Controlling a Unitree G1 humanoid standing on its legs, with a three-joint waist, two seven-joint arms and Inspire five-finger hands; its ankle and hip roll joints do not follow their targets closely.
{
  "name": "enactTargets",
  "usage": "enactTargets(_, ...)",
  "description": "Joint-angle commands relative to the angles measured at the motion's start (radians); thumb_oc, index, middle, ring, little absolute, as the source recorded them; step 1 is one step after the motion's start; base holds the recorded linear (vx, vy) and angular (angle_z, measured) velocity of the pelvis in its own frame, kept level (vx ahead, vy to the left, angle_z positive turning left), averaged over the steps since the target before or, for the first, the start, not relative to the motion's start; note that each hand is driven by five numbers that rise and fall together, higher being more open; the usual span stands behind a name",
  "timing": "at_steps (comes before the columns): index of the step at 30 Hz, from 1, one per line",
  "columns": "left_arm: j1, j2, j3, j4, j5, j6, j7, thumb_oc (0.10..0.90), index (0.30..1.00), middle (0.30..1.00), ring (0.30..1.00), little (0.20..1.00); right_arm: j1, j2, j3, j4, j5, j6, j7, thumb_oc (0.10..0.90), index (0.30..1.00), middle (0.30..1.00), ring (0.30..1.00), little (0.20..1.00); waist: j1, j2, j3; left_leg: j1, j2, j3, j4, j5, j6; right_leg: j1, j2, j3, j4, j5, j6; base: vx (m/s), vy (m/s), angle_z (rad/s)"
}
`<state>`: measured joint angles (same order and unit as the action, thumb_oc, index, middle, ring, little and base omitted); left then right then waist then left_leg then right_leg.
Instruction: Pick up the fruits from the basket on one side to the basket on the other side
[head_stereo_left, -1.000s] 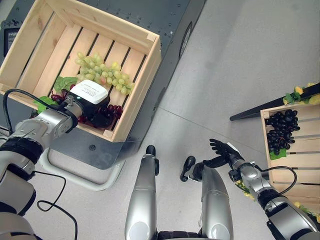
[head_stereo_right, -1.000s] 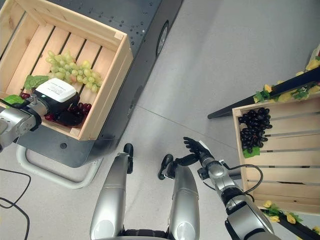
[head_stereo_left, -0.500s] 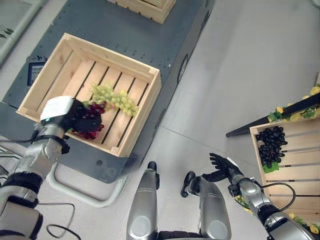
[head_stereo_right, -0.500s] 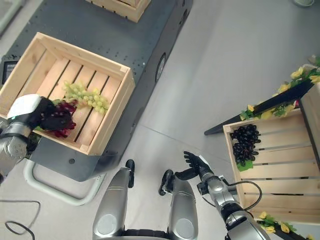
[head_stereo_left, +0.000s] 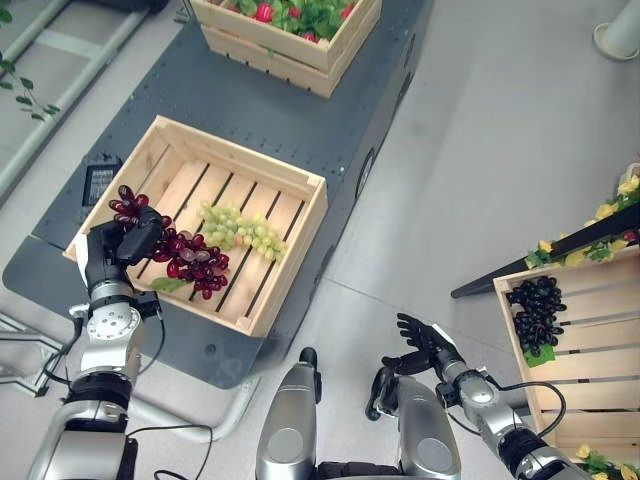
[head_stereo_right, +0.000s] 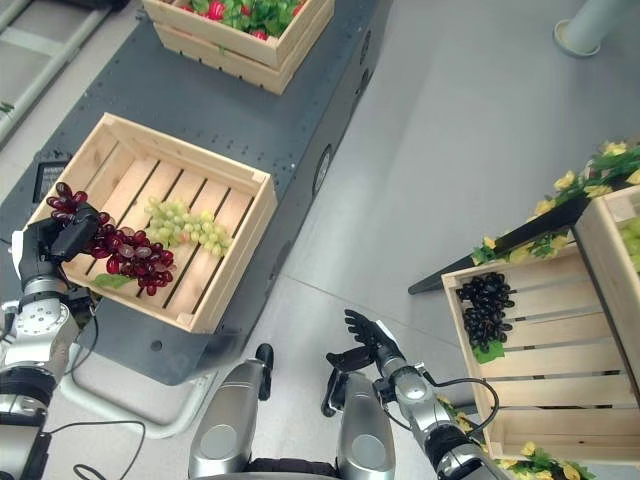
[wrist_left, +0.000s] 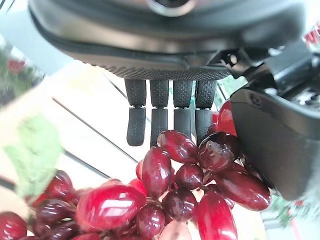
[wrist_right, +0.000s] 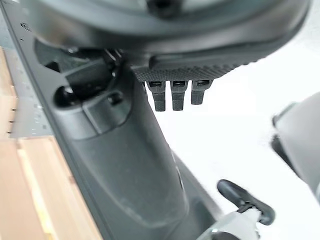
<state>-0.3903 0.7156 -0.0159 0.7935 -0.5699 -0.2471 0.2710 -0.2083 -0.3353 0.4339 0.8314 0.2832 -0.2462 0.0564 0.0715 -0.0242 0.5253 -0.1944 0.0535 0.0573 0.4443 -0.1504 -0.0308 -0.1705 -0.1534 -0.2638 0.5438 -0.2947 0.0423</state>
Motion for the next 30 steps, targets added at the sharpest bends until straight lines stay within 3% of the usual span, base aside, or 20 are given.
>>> enactTargets(1, -0.027, 0.032, 0.099, -0.059, -0.088, -0.144, 0.005, 0.400, 0.300, 0.300, 0.300, 0.300, 0.016, -0.010, -0.030, -0.041, 0.009, -0.053, -0.047, 0.800, 0.900, 0.900, 0.900, 0.900, -0.020, 0.054, -0.171, 0.072, -0.072, 0.000, -0.108, -0.012, 0.056, 0.065, -0.002, 0.000, -0.124, 0.063, -0.012, 0.09, -0.044, -0.14)
enactTargets(7, -0.031, 0.014, 0.112, -0.093, -0.138, -0.162, -0.042, 0.400, 0.300, 0.300, 0.300, 0.300, 0.061, 0.003, -0.045, -0.041, 0.029, -0.067, -0.045, 0.800, 0.900, 0.900, 0.900, 0.900, -0.030, 0.063, -0.242, 0.154, -0.085, -0.018, -0.230, 0.017, 0.045, 0.157, 0.018, -0.002, -0.271, 0.101, -0.003, 0.08, -0.061, -0.01)
enactTargets(15, -0.036, 0.018, 0.094, -0.226, -0.072, -0.220, -0.085, 0.400, 0.300, 0.300, 0.300, 0.300, 0.102, 0.020, -0.051, -0.138, 0.097, -0.099, -0.061, 0.800, 0.900, 0.900, 0.900, 0.900, -0.035, 0.072, -0.306, 0.211, -0.092, -0.039, -0.326, 0.045, 0.040, 0.217, 0.033, 0.004, -0.387, 0.152, 0.009, 0.04, -0.076, 0.07)
enactTargets(20, -0.052, 0.029, 0.063, -0.356, -0.030, -0.215, -0.095, 0.400, 0.300, 0.300, 0.300, 0.300, 0.097, 0.025, -0.034, -0.214, 0.108, -0.115, -0.078, 0.800, 0.900, 0.900, 0.900, 0.900, -0.032, 0.078, -0.339, 0.238, -0.096, -0.048, -0.370, 0.053, 0.036, 0.246, 0.040, 0.017, -0.453, 0.184, 0.015, -0.01, -0.076, 0.01)
enactTargets(24, -0.085, 0.044, 0.022, -0.465, 0.013, -0.174, -0.085, 0.400, 0.300, 0.300, 0.300, 0.300, 0.073, 0.019, -0.012, -0.328, 0.102, -0.113, -0.093, 0.800, 0.900, 0.900, 0.900, 0.900, -0.030, 0.083, -0.365, 0.263, -0.097, -0.052, -0.413, 0.064, 0.034, 0.270, 0.043, 0.025, -0.506, 0.214, 0.024, -0.01, -0.071, 0.01)
enactTargets(30, -0.165, 0.071, -0.023, -0.467, -0.016, -0.136, -0.144, 0.400, 0.300, 0.300, 0.300, 0.300, 0.009, 0.026, 0.023, -0.426, 0.079, -0.128, -0.098, 0.800, 0.900, 0.900, 0.900, 0.900, -0.028, 0.090, -0.388, 0.286, -0.096, -0.053, -0.471, 0.088, 0.030, 0.288, 0.043, 0.014, -0.547, 0.238, 0.035, -0.03, -0.062, -0.04)
